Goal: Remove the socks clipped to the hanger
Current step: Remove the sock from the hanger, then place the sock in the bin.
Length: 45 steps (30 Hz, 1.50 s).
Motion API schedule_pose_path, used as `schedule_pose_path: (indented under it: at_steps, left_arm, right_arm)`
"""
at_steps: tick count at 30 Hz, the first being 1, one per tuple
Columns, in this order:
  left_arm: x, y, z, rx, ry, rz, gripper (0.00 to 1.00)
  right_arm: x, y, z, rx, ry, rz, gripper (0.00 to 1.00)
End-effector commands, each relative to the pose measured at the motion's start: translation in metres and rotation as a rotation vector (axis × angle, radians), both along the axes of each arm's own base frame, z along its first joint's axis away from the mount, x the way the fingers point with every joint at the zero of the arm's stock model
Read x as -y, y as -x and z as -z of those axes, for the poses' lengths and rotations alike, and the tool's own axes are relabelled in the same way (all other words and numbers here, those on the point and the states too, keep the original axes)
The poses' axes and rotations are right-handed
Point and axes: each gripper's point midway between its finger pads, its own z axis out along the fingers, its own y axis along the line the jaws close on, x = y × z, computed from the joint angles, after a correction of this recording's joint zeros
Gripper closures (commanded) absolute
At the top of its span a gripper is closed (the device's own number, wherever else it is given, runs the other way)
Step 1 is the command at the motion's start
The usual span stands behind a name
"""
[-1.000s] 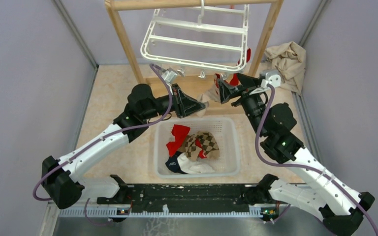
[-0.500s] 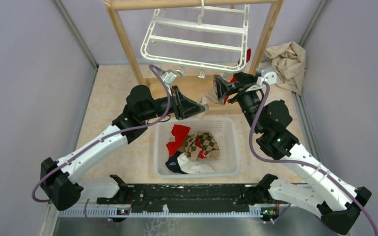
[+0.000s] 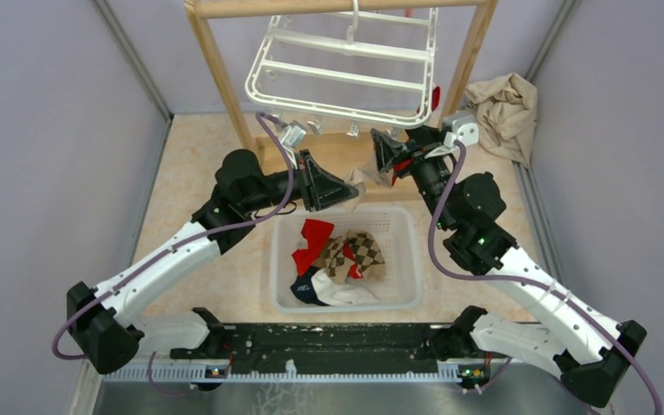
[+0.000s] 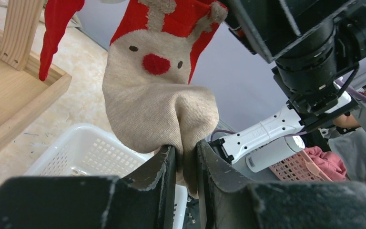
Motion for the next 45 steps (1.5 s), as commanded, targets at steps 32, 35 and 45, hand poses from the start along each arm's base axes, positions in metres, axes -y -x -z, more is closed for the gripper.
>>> schedule_pose_path:
  at_steps: [32, 35, 45]
  left_arm:
    - [-0.010, 0.011, -0.023, 0.034, 0.049, 0.014, 0.72]
    - [-0.011, 0.013, -0.024, 0.034, 0.052, 0.013, 0.72]
    - [-0.017, 0.017, -0.023, 0.033, 0.050, 0.005, 0.72]
  right_arm:
    - [0.003, 0.005, -0.029, 0.063, -0.057, -0.014, 0.72]
    - [0.003, 0.006, -0.028, 0.061, -0.054, -0.014, 0.88]
    - [0.003, 0.006, -0.026, 0.052, -0.059, -0.015, 0.97]
